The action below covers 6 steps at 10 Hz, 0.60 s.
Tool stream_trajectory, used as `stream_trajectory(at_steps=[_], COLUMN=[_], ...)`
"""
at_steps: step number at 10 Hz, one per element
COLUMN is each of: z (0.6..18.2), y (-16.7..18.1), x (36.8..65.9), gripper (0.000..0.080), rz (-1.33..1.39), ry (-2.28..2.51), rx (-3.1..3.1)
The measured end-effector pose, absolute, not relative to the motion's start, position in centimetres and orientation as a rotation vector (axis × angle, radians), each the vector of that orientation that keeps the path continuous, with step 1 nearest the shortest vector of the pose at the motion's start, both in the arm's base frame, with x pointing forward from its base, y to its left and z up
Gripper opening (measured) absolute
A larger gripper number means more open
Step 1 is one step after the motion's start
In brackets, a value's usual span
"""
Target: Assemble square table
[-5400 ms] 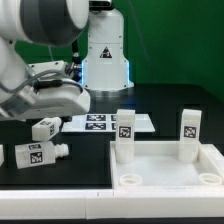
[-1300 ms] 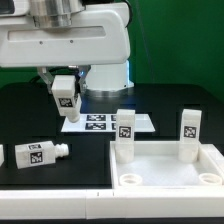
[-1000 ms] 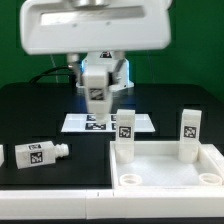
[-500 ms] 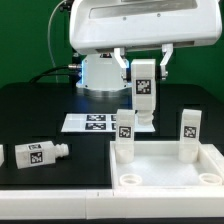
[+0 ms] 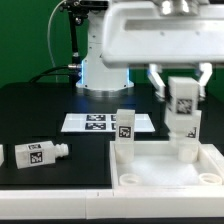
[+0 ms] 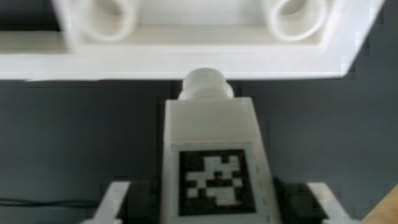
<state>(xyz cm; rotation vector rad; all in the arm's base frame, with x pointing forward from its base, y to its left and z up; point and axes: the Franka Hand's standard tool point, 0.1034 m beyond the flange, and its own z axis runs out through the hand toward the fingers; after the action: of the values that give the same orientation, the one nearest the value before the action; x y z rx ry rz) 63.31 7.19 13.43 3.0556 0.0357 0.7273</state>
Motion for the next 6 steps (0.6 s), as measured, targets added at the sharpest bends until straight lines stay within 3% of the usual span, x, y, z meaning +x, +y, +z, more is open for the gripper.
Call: stream_trajectory(at_steps=[4, 6], z=[13.6, 12.0], y=[6.6, 7.9], x=[63.4, 62.5], gripper=[0.0284, 0.0284], rz=[0.729, 0.734], ry=[0.019, -0.033], rx=[3.054, 3.075])
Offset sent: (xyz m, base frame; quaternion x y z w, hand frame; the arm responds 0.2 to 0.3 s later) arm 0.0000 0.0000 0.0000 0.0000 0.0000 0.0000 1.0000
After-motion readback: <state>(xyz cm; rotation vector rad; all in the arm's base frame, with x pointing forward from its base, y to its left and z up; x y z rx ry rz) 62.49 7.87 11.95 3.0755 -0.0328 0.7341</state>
